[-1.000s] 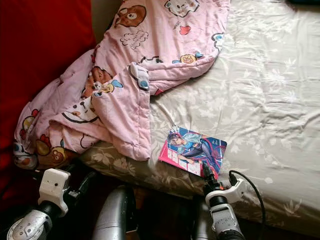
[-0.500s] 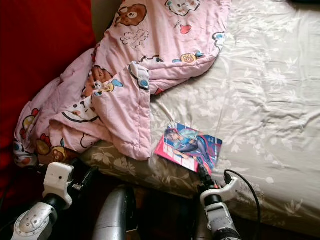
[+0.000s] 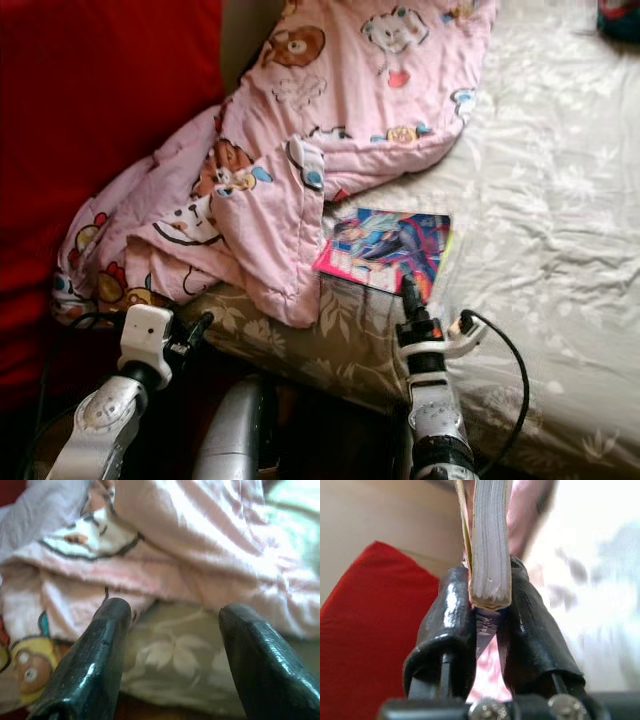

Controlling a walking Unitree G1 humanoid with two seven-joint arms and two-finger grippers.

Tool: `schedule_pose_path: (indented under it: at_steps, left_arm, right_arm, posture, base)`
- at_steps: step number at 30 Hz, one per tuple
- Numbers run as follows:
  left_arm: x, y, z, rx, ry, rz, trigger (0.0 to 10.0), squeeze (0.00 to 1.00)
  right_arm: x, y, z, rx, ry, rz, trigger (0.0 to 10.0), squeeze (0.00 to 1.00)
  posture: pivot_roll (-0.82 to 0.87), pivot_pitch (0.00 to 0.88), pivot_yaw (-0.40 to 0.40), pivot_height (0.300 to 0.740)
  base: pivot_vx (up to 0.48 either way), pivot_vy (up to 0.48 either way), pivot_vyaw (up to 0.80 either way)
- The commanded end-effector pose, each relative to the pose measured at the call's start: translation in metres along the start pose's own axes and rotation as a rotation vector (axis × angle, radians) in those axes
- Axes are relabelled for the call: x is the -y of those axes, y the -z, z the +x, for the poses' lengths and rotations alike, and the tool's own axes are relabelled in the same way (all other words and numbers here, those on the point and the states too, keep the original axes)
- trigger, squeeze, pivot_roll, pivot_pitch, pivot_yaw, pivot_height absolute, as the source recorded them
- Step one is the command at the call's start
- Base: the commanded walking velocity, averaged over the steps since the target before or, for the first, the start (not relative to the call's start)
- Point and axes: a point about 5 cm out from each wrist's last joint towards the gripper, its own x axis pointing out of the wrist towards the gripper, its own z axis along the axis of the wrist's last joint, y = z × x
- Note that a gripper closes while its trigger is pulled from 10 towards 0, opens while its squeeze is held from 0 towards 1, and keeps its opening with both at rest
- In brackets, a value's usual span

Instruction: Clean up the room

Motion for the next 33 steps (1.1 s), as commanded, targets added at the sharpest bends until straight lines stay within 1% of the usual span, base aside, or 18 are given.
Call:
schedule_pose_path:
  at_steps: [1,2,3,4,5,6,9,11,13,14,16,18,19,22,24,27,31,33]
  left_arm:
    - [-0.004,0.010,-0.004,-0.034,-0.023,-0.003,10.0,0.00]
    - [-0.001,0.015,-0.004,-0.043,-0.030,-0.019,10.0,0.00]
    - [-0.001,0.015,-0.004,-0.043,-0.030,-0.019,10.0,0.00]
    - [0.002,0.022,-0.004,-0.059,-0.039,-0.042,10.0,0.00]
    - [0.003,0.024,-0.004,-0.064,-0.044,-0.051,10.0,0.00]
    - [0.005,0.029,-0.004,-0.076,-0.051,-0.071,10.0,0.00]
    - [0.008,0.038,-0.005,-0.106,-0.061,-0.101,10.0,0.00]
    - [0.010,0.041,-0.005,-0.120,-0.067,-0.113,10.0,0.00]
    - [0.012,0.049,-0.007,-0.155,-0.069,-0.145,10.0,0.00]
    - [0.014,0.053,-0.008,-0.174,-0.066,-0.162,10.0,0.00]
    - [0.017,0.062,-0.011,-0.208,-0.070,-0.180,10.0,0.00]
    - [0.018,0.068,-0.013,-0.231,-0.084,-0.197,10.0,0.00]
    - [0.018,0.068,-0.013,-0.231,-0.084,-0.197,10.0,0.00]
    - [0.019,0.081,-0.017,-0.294,-0.097,-0.211,10.0,0.00]
    - [0.020,0.084,-0.019,-0.311,-0.095,-0.210,10.0,0.00]
    - [0.020,0.096,-0.025,-0.373,-0.113,-0.229,10.0,0.00]
    - [0.022,0.105,-0.030,-0.423,-0.128,-0.245,10.0,0.00]
    - [0.027,0.111,-0.033,-0.467,-0.125,-0.264,10.0,0.00]
  right_arm:
    - [-0.005,-0.002,0.001,0.016,-0.020,-0.028,0.0,0.00]
    - [-0.010,-0.008,-0.002,0.029,-0.018,-0.075,0.0,0.00]
    - [-0.010,-0.008,-0.002,0.029,-0.018,-0.075,0.0,0.00]
    - [-0.010,-0.013,-0.005,0.027,0.014,-0.151,4.5,0.00]
    - [-0.009,-0.016,-0.007,0.029,0.042,-0.199,10.0,0.00]
    - [-0.004,-0.020,-0.010,0.035,0.106,-0.285,10.0,0.00]
    - [0.007,-0.022,-0.018,0.011,0.188,-0.340,10.0,0.00]
    - [0.015,-0.024,-0.023,-0.016,0.255,-0.454,10.0,0.00]
    - [0.026,-0.021,-0.032,-0.090,0.333,-0.575,10.0,0.00]
    - [0.029,-0.020,-0.036,-0.102,0.360,-0.598,10.0,0.00]
    - [0.037,-0.014,-0.047,-0.147,0.403,-0.603,10.0,0.00]
    - [0.041,-0.007,-0.054,-0.195,0.404,-0.610,10.0,0.00]
    - [0.041,-0.007,-0.054,-0.195,0.404,-0.610,10.0,0.00]
    - [0.050,0.001,-0.065,-0.255,0.474,-0.688,10.0,0.00]
    - [0.048,0.003,-0.064,-0.253,0.463,-0.703,10.0,0.00]
    - [0.035,0.011,-0.052,-0.259,0.370,-0.773,10.0,0.00]
    - [0.033,0.012,-0.047,-0.266,0.340,-0.803,10.0,0.00]
    - [0.031,0.017,-0.047,-0.307,0.294,-0.836,10.0,0.00]
  posture:
    - [0.03,0.059,0.043,0.611]
    - [0.02,0.048,0.034,0.611]
    - [0.02,0.048,0.034,0.611]
    - [0.01,0.040,0.026,0.611]
    - [0.00,0.036,0.021,0.611]
    - [-0.01,0.034,0.016,0.611]
    - [-0.02,0.028,0.007,0.611]
    - [-0.02,0.024,0.003,0.611]
    - [-0.03,0.011,-0.003,0.615]
    - [-0.04,0.002,-0.009,0.620]
    - [-0.04,0.000,-0.016,0.630]
    - [-0.04,0.000,-0.020,0.640]
    - [-0.04,0.000,-0.020,0.640]
    - [-0.02,0.000,-0.029,0.655]
    - [-0.03,0.000,-0.029,0.660]
    - [-0.05,0.000,-0.035,0.680]
    - [-0.05,0.000,-0.041,0.700]
    - [-0.06,0.000,-0.047,0.715]
  base:
    - [0.000,0.000,0.00]
    - [0.000,0.000,0.00]
    - [0.000,0.000,0.00]
    - [0.000,0.000,0.00]
    - [0.000,0.000,0.00]
    - [0.000,0.000,0.00]
    - [0.000,0.000,0.00]
    - [0.000,0.000,0.00]
    - [0.000,0.000,0.00]
    - [0.000,0.000,0.00]
    - [0.000,0.000,0.00]
    - [0.000,0.000,0.00]
    - [0.000,0.000,0.00]
    - [0.000,0.000,0.00]
    - [0.000,0.000,0.00]
    - [0.000,0.000,0.00]
    - [0.000,0.000,0.00]
    - [0.000,0.000,0.00]
